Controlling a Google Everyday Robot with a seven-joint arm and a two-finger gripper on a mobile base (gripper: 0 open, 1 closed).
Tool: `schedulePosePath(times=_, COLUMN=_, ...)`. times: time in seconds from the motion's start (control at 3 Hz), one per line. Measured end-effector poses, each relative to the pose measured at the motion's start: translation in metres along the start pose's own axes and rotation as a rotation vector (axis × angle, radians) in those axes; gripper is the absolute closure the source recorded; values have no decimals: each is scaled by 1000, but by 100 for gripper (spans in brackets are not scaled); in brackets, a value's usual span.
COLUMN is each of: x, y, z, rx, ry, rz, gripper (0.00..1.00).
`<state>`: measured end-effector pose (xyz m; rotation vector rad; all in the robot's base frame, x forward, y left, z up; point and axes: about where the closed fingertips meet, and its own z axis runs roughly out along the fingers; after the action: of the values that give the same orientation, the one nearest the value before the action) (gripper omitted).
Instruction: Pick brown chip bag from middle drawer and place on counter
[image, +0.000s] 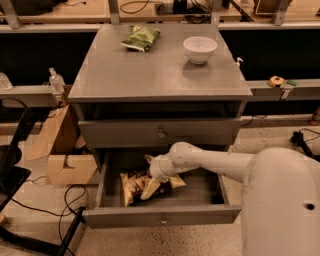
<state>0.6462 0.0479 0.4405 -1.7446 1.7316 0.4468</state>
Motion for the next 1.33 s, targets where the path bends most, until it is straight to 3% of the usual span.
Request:
schedulePosePath(times=0.67, x=3, y=36, z=51, rx=-16, ry=189, rz=-167, gripper=41)
schedulePosePath(times=1.0, x=10, y=62, z=68, rx=-58, ry=231, rz=-178, gripper=73)
schedulePosePath(times=1.33, x=9, y=61, z=67, rx=-57, ry=231, rz=-177, gripper=95)
